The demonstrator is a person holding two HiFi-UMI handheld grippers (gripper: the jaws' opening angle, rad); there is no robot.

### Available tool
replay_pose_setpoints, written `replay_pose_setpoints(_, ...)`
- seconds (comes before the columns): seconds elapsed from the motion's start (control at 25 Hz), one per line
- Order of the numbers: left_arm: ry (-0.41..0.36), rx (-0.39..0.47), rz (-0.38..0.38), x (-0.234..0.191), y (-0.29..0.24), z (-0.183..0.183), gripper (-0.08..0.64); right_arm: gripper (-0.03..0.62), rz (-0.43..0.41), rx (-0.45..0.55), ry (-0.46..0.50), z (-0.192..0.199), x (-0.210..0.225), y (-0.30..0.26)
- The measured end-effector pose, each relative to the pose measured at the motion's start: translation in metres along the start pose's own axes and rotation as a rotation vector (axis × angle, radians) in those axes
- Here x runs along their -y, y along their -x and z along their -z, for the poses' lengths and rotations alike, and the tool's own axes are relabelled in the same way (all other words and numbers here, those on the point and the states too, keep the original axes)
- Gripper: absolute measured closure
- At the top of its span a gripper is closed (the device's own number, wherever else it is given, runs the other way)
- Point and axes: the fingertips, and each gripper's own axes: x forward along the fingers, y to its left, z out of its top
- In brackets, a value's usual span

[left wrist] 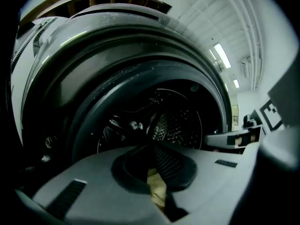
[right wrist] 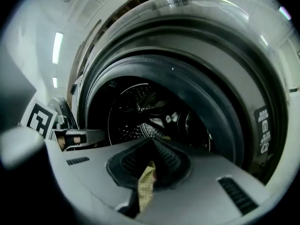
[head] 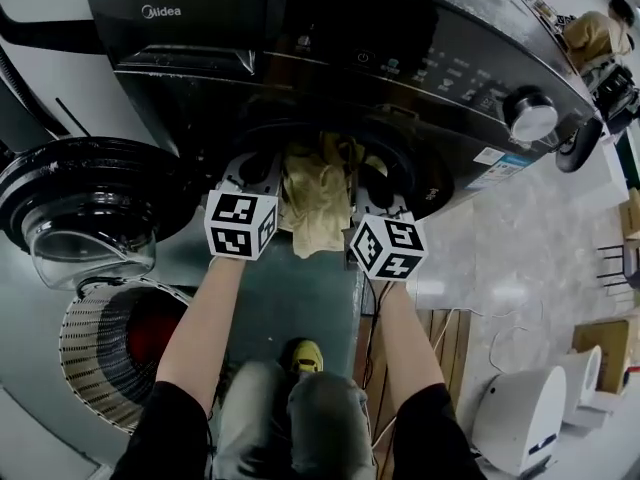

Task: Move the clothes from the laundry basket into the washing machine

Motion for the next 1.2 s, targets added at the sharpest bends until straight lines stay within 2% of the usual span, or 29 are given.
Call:
replay_pose_setpoints(0.36, 0.038, -0.074, -0.013, 0.005, 0.014, -0.001, 0.549, 0.589, -0.025, -0.029, -0.095, -0.018, -0.006, 0.016)
replay_pose_setpoints(0.6, 0.054, -0.113, -0.022, 0.001, 0.029, -0.012, 0.549, 0.589, -0.020, -0.101, -0.085, -0.024, -0.016, 0.023)
replay_pose_setpoints(0.88, 0.035, -0.149, -0.031, 0.004, 0.060, -0.057, 0.549, 0.588, 0.003, -0.153, -0.079, -0.063, -0.030, 0.045)
replay_pose_setpoints(1.2, 0.064, -0.148, -0.091, -0.006, 0.113, -0.130, 0.549, 0.588, -0.016, -0.165, -0.064, -0.138, -0.060, 0.073)
